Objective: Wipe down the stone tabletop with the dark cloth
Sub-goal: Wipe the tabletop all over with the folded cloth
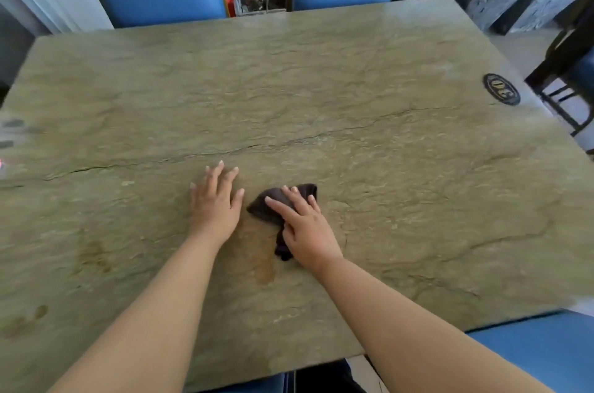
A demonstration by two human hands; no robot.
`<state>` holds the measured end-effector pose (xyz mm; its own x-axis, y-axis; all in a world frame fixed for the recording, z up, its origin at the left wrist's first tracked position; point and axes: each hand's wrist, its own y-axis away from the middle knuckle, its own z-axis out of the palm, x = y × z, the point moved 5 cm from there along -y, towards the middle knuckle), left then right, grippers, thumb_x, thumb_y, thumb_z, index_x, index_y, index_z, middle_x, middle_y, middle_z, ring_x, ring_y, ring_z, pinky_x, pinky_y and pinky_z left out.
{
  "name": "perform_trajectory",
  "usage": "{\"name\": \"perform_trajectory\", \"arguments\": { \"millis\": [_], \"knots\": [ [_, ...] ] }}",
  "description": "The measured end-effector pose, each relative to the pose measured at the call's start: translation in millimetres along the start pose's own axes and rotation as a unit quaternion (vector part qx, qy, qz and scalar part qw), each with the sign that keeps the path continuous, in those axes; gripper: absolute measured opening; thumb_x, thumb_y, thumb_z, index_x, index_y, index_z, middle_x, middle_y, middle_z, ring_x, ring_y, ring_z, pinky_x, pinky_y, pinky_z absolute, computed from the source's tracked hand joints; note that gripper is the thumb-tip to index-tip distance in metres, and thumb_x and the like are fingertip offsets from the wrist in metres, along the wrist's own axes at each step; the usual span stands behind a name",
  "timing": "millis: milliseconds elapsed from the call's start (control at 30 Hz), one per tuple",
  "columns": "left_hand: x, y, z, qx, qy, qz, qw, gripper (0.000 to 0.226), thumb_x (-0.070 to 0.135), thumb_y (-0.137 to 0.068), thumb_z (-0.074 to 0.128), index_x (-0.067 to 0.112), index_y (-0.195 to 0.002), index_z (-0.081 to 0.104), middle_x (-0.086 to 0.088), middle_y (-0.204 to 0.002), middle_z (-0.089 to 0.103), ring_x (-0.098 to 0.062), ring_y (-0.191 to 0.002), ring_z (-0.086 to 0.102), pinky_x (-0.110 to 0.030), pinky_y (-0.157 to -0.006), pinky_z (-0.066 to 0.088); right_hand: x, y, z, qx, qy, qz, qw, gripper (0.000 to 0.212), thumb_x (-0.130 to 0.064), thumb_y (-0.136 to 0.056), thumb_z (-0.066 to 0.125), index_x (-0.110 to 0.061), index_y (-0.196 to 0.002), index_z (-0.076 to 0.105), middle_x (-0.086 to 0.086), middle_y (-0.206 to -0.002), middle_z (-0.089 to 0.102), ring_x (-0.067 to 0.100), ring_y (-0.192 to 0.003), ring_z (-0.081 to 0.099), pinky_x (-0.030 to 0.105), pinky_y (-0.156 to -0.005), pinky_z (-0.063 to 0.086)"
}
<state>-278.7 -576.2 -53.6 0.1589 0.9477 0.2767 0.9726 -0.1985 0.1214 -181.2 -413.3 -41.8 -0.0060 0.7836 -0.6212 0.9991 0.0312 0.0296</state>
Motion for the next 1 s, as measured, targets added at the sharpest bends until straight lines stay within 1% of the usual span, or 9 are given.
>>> {"name": "perform_trajectory", "arguments": {
  "millis": [67, 167, 267, 400, 633, 700, 867, 933, 1000],
  "knots": [
    [-11, -5, -2, 0.012, -0.03, -0.028, 0.999, 0.052, 0.048, -0.099, 0.033, 0.037, -0.149, 0.023, 0.006, -0.162, 0.007, -0.02, -0.149, 0.002, -0.054, -0.118, -0.004, 14, -16, -9, 0.047, -0.028, 0.001, 0.998, 0.059, -0.005, -0.089, 0.046, -0.03, -0.143, 0.043, 0.002, -0.156, 0.028, 0.018, -0.147, 0.016, 0.032, -0.121, 0.001],
    [-16, -4, -1, 0.048, -0.047, -0.033, 0.997, 0.055, 0.055, -0.096, 0.031, 0.039, -0.149, 0.027, 0.006, -0.16, 0.015, -0.021, -0.149, 0.009, -0.056, -0.118, 0.001, 61, -48, -39, 0.159, 0.045, 0.197, 0.966, 0.057, -0.019, -0.095, 0.041, -0.03, -0.149, 0.028, 0.006, -0.16, 0.017, 0.022, -0.149, 0.006, 0.036, -0.119, -0.003],
    [-14, -3, 0, 0.069, -0.057, -0.028, 0.996, 0.059, 0.059, -0.091, 0.024, 0.039, -0.147, 0.03, 0.006, -0.159, 0.021, -0.019, -0.148, 0.013, -0.056, -0.118, 0.003, 78, -97, -50, 0.139, 0.097, 0.296, 0.94, 0.062, -0.035, -0.094, 0.035, -0.033, -0.152, 0.014, 0.008, -0.162, 0.0, 0.024, -0.149, -0.007, 0.044, -0.117, -0.011],
    [-15, -2, 0, 0.071, -0.07, -0.025, 0.995, 0.059, 0.058, -0.093, 0.018, 0.039, -0.148, 0.023, 0.008, -0.16, 0.014, -0.016, -0.149, 0.006, -0.054, -0.119, 0.0, 49, -162, -33, 0.063, 0.111, 0.227, 0.966, 0.062, -0.037, -0.093, 0.033, -0.037, -0.152, 0.012, 0.005, -0.162, -0.004, 0.021, -0.148, -0.01, 0.045, -0.118, -0.011],
    [-18, 2, -3, 0.121, 0.003, -0.029, 0.992, 0.059, 0.044, -0.096, 0.025, 0.017, -0.148, 0.032, 0.0, -0.155, 0.032, -0.015, -0.146, 0.022, -0.056, -0.117, 0.016, -16, -136, 9, -0.11, 0.051, -0.135, 0.983, 0.056, -0.023, -0.091, 0.043, -0.048, -0.14, 0.037, -0.012, -0.159, 0.015, 0.005, -0.147, 0.002, 0.03, -0.12, -0.005],
    [-17, 3, -3, 0.122, 0.006, -0.03, 0.992, 0.059, 0.043, -0.096, 0.025, 0.016, -0.148, 0.031, 0.0, -0.155, 0.033, -0.015, -0.146, 0.022, -0.055, -0.117, 0.015, 5, -151, -7, -0.082, 0.065, -0.109, 0.988, 0.056, -0.023, -0.091, 0.044, -0.048, -0.141, 0.035, -0.01, -0.159, 0.017, 0.009, -0.148, 0.005, 0.03, -0.12, -0.004],
    [-17, 0, -1, 0.109, -0.021, -0.033, 0.993, 0.061, 0.047, -0.096, 0.021, 0.02, -0.151, 0.027, 0.0, -0.157, 0.029, -0.015, -0.147, 0.018, -0.054, -0.118, 0.013, 21, -224, -13, 0.034, 0.141, 0.159, 0.977, 0.057, -0.039, -0.095, 0.03, -0.04, -0.15, 0.016, 0.005, -0.162, 0.0, 0.024, -0.149, -0.007, 0.046, -0.119, -0.008],
    [-16, 1, -1, 0.108, -0.019, -0.031, 0.993, 0.062, 0.047, -0.096, 0.021, 0.02, -0.151, 0.025, 0.0, -0.157, 0.028, -0.016, -0.148, 0.018, -0.054, -0.118, 0.013, -5, -245, 6, 0.01, 0.14, 0.155, 0.978, 0.057, -0.042, -0.096, 0.029, -0.039, -0.151, 0.014, 0.006, -0.162, -0.004, 0.025, -0.148, -0.011, 0.048, -0.118, -0.01],
    [-16, 2, -3, 0.12, -0.007, -0.034, 0.992, 0.062, 0.046, -0.096, 0.022, 0.017, -0.15, 0.027, -0.002, -0.156, 0.029, -0.017, -0.147, 0.02, -0.053, -0.119, 0.013, -43, -249, 32, -0.039, 0.132, 0.055, 0.989, 0.056, -0.041, -0.096, 0.031, -0.04, -0.15, 0.016, 0.004, -0.162, -0.004, 0.023, -0.148, -0.012, 0.045, -0.118, -0.011]
  ]
}}
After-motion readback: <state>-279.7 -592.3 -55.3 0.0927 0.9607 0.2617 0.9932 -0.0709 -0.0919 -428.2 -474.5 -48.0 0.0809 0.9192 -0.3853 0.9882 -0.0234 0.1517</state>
